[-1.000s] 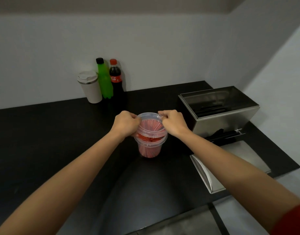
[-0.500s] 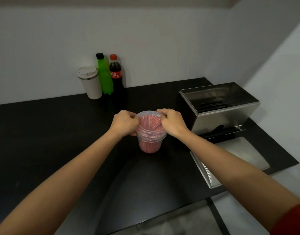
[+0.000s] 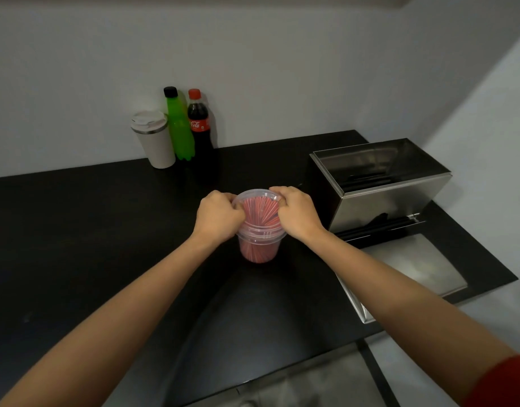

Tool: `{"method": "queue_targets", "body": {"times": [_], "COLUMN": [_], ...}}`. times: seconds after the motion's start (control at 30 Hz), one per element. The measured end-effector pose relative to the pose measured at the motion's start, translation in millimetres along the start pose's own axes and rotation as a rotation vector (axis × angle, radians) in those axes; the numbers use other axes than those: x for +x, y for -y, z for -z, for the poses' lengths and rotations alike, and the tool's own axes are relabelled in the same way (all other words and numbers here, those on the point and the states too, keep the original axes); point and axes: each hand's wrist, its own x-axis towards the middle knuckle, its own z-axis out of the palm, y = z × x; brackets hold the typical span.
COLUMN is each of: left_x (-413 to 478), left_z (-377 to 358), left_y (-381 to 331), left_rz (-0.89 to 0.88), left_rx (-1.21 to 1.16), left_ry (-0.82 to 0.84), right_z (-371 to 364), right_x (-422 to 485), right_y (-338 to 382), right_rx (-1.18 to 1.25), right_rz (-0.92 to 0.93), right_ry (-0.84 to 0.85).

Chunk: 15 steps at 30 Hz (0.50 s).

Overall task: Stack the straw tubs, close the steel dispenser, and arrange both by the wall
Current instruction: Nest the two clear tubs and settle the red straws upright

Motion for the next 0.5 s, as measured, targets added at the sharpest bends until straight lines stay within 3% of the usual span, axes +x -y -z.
{"method": "queue_targets", "body": {"times": [0.13, 0.5], "left_x": [-3, -2], "left_z": [-9, -14], "left_y": [3, 12], "left_rz": [-0.07, -0.171], "left_rx": [0.063, 0.051], "left_ry": [-0.102, -0.165], "right_z": [-2, -6], "right_x": [-2, -7], "right_y": [-2, -4], "right_rx": [0.002, -0.01], "right_rz": [0.013, 0.063], "right_ry": [-0.03, -0.085]}}
